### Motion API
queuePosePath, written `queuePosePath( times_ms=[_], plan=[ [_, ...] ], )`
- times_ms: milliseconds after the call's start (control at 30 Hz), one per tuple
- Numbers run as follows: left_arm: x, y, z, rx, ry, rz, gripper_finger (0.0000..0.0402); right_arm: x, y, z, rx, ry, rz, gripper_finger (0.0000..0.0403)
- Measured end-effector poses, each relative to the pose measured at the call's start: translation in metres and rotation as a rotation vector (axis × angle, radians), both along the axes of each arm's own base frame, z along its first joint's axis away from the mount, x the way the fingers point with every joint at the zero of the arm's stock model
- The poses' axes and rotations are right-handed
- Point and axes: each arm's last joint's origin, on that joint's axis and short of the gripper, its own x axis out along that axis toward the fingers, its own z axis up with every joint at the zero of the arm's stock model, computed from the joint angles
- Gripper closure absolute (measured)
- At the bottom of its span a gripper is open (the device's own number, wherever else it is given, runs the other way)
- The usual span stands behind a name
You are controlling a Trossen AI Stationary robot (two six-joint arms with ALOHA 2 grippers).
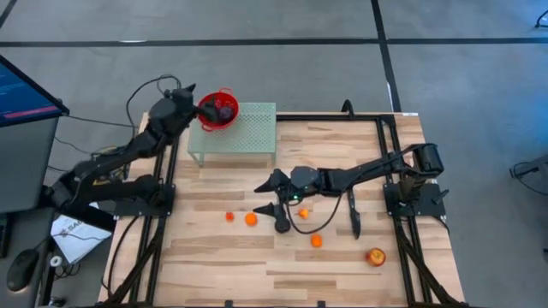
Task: Pick & Place Fruit
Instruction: Put the purple plum into the red strainer bowl
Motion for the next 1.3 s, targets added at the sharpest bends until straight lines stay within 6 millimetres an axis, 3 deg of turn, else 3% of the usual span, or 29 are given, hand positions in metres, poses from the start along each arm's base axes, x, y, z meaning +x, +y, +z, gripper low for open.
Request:
queuePosePath(
  times_ms=[200, 367, 633, 800, 933, 1067, 1300],
  plan=[
    [0.003, -0.038, 0.021, 0.075, -0.082, -0.258, 0.0039, -0.008, -0.003, 0.0, -0.023, 0.103, -0.001, 0.0035],
    [0.019, -0.077, 0.021, 0.079, -0.032, -0.555, 0.0056, -0.028, -0.003, -0.002, -0.107, 0.314, 0.022, 0.0035],
    [0.066, -0.141, -0.019, -0.031, 0.23, -0.91, 0.01, -0.064, 0.007, -0.016, -0.38, 0.672, 0.079, 0.0035],
    [0.091, -0.184, -0.056, -0.099, 0.402, -1.085, 0.0113, -0.068, 0.032, -0.03, -0.465, 0.721, 0.212, 0.0035],
    [0.1, -0.213, -0.083, -0.195, 0.485, -1.164, 0.0114, -0.061, 0.061, -0.037, -0.498, 0.617, 0.286, 0.0035],
    [0.104, -0.229, -0.103, -0.308, 0.518, -1.177, 0.0115, -0.052, 0.078, -0.055, -0.596, 0.567, 0.255, 0.0035],
    [0.106, -0.233, -0.11, -0.414, 0.485, -1.139, 0.0115, -0.032, 0.071, -0.087, -0.627, 0.532, 0.226, 0.0035]
  ],
)
